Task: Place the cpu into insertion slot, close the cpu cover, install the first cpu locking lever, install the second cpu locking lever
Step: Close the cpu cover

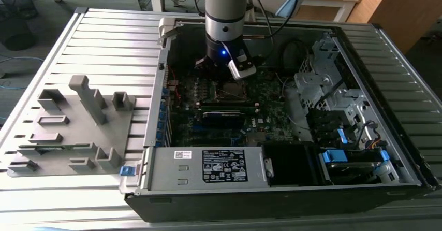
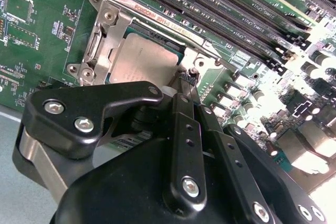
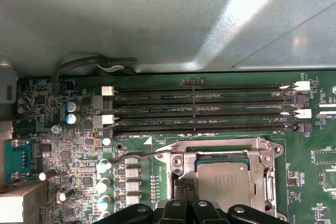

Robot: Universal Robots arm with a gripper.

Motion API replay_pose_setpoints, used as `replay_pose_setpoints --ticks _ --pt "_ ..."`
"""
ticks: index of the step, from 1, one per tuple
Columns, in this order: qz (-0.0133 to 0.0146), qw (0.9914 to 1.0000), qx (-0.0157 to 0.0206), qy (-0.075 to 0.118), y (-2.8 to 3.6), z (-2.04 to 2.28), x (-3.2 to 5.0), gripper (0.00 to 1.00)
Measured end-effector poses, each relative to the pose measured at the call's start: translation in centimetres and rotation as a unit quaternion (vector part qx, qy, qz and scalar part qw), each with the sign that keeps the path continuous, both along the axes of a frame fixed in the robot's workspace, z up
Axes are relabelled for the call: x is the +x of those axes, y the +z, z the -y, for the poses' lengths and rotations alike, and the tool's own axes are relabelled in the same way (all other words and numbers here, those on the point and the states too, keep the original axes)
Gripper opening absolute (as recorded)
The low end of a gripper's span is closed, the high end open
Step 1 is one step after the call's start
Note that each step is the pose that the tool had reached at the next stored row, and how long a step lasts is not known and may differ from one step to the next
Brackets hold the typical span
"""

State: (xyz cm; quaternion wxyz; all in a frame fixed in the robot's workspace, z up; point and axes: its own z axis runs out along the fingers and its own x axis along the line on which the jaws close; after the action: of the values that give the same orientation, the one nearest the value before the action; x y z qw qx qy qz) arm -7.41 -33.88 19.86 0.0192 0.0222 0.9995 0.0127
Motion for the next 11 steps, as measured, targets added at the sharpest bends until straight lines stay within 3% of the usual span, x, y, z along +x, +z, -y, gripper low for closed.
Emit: replay_pose_setpoints --ticks 11 --pt "0.0000 1.00000 0.0000 0.000 1.06 0.00 0.00 0.10"
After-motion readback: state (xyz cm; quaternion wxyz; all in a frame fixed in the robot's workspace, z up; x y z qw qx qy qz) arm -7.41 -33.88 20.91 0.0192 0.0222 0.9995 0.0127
